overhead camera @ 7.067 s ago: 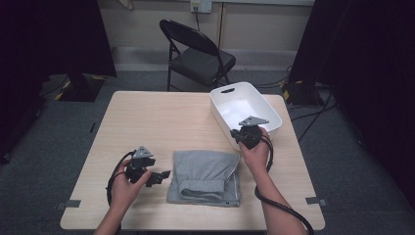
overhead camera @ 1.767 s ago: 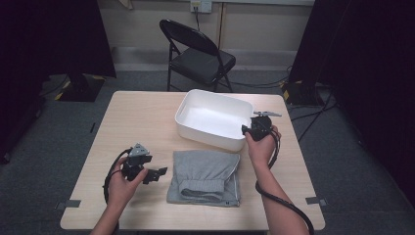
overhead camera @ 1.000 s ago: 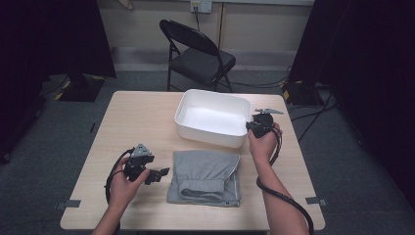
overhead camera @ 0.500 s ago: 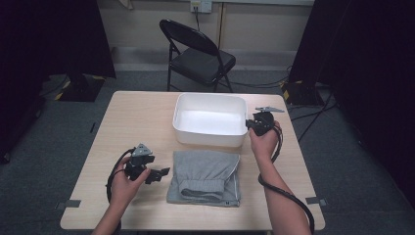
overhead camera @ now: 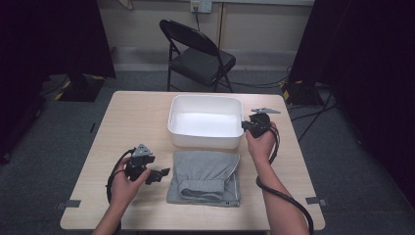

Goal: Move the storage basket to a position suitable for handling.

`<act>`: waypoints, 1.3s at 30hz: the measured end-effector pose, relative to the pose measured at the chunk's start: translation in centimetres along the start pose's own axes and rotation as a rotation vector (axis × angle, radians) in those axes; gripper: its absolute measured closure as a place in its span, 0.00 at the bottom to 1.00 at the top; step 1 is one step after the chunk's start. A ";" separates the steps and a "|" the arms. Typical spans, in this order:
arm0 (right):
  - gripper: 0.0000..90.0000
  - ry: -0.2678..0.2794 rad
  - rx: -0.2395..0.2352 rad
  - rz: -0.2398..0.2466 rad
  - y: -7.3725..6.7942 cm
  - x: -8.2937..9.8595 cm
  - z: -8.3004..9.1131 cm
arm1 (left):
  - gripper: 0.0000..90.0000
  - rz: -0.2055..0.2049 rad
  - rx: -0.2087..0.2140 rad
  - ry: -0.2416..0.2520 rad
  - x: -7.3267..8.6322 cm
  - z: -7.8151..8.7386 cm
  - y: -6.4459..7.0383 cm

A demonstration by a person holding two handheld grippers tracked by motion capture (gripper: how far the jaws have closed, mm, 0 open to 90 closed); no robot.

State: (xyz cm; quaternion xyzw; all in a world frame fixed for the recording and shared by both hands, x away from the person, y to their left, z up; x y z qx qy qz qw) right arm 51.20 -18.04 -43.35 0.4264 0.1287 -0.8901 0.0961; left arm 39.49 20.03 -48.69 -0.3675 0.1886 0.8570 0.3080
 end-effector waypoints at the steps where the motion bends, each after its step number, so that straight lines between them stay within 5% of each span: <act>1: 0.92 -0.001 -0.003 0.005 0.0 0.0 0.0 | 0.20 0.000 -0.002 0.002 0.0 0.0 0.0; 19: 0.92 0.007 -0.028 0.038 -0.1 0.0 0.0 | 0.19 0.001 -0.005 0.007 0.0 0.3 0.1; 25: 0.67 0.017 -0.010 0.027 -0.4 -0.1 0.7 | 0.19 -0.001 -0.004 0.003 0.1 0.4 0.2; 39: 0.42 0.006 -0.050 0.053 -0.9 1.1 3.4 | 0.19 -0.019 -0.003 0.011 0.1 1.1 1.4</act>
Point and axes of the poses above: each handheld gripper's, and its own axes: z roughly backward along the jaws, x roughly out of its underside, y roughly to its right, the point moved 2 cm from there along -z, roughly forward along the jaws, and after that the axes turned 3 degrees about -z, right-handed, at the moved point
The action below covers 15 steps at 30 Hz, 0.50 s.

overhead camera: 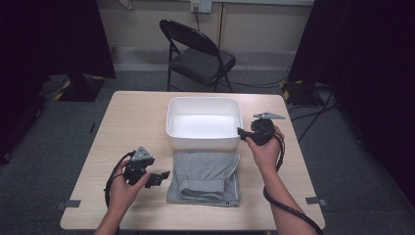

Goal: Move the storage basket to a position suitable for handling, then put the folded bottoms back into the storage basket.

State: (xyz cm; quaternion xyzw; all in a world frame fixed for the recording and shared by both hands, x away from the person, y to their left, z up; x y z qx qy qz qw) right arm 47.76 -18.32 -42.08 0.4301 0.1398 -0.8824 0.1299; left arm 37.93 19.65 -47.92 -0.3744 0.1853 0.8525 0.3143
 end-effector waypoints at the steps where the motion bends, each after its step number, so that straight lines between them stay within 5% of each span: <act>1: 0.40 0.003 -0.003 -0.002 0.0 0.2 0.1 | 0.19 -0.004 0.001 -0.002 0.0 0.0 0.0; 15: 0.32 -0.001 -0.040 0.023 -0.4 1.9 1.3 | 0.19 -0.025 0.021 -0.012 0.3 0.0 1.0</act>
Point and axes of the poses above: each handheld gripper's, and its own axes: z roughly backward along the jaws, x roughly out of its underside, y roughly to its right, the point moved 2 cm from there along -z, roughly forward along the jaws, and after that the axes turned 3 degrees about -z, right-handed, at the moved point
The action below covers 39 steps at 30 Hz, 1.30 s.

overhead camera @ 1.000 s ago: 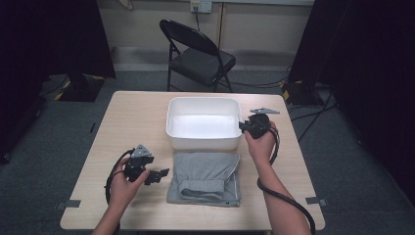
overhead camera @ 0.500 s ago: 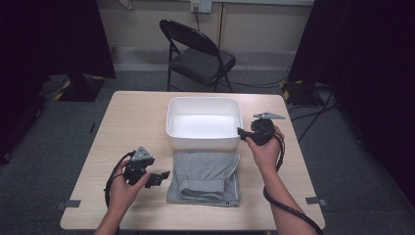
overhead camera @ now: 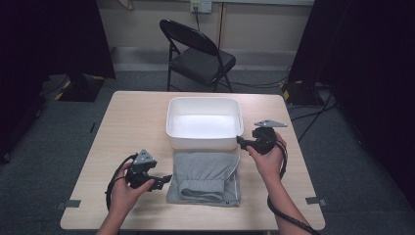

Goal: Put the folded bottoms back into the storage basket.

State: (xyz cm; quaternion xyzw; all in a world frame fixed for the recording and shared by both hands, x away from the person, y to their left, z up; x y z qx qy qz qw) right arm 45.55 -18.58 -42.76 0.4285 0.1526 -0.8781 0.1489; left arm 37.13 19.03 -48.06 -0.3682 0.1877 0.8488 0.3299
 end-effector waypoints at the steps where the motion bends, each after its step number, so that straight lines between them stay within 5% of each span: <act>1: 0.32 0.001 -0.003 0.001 0.0 0.1 0.1 | 0.19 0.000 -0.001 -0.002 0.1 0.0 0.1; 17: 0.32 -0.015 -0.037 0.033 -0.3 2.1 0.7 | 0.20 -0.025 0.027 -0.041 1.3 -0.1 1.4; 31: 0.37 -0.076 -0.056 0.090 -1.1 5.2 -1.2 | 0.24 -0.099 0.057 -0.092 2.5 -0.8 3.3; 34: 0.38 -0.095 -0.055 0.085 -1.1 5.8 -1.9 | 0.28 -0.135 0.058 -0.098 2.7 -1.1 3.6; 39: 0.40 -0.105 -0.063 0.076 -1.2 6.8 -2.7 | 0.29 -0.141 0.063 -0.100 2.6 -1.4 3.9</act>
Point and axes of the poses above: each handheld gripper's, and its own axes: z roughly backward along the jaws, x roughly out of its underside, y roughly to its right, the point moved 2 cm from there along -z, roughly forward along the jaws, and after that the axes turned 3 degrees about -z, right-handed, at the moved point
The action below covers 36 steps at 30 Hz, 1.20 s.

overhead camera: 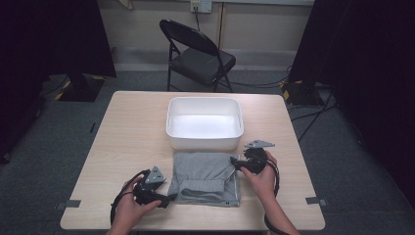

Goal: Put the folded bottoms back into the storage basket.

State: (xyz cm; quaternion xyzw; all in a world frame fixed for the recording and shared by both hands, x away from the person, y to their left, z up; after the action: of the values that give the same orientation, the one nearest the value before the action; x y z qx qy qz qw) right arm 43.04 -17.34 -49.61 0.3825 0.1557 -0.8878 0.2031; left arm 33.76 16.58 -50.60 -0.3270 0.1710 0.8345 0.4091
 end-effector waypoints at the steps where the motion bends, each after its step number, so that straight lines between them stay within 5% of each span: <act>1: 0.40 -0.003 0.006 0.002 0.0 0.1 -0.2 | 0.29 -0.006 -0.003 0.001 0.0 0.0 0.1; 7: 0.43 -0.005 0.001 0.012 -0.1 0.3 -0.8 | 0.37 -0.002 0.010 0.015 0.2 0.0 0.4; 9: 0.54 0.003 -0.023 0.008 -0.1 0.5 -0.9 | 0.39 -0.006 0.016 0.024 0.3 0.0 0.4; 18: 0.73 0.012 -0.074 -0.004 -0.5 0.8 -0.9 | 0.51 -0.022 0.050 0.033 0.4 0.1 0.7; 23: 0.90 -0.008 -0.091 -0.009 -1.0 0.6 -0.8 | 0.75 -0.023 0.099 0.020 0.2 0.2 1.2; 28: 0.92 -0.016 -0.080 -0.016 -1.2 0.5 -0.8 | 0.90 -0.033 0.099 -0.014 -0.3 0.3 1.7; 36: 0.94 -0.017 -0.085 -0.014 -1.1 -0.3 -0.1 | 0.94 -0.012 0.093 -0.046 -1.2 0.6 1.6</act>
State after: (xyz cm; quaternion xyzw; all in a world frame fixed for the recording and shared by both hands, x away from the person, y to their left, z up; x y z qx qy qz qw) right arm 42.73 -16.28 -49.35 0.3650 0.1942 -0.8849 0.2144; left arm 32.77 15.25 -49.33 -0.2894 0.1983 0.8306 0.4325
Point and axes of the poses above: each handheld gripper's, and its own axes: z roughly backward along the jaws, x roughly out of its underside, y roughly to its right, the point moved 2 cm from there along -z, roughly forward along the jaws, and after that the axes turned 3 degrees about -z, right-handed, at the moved point
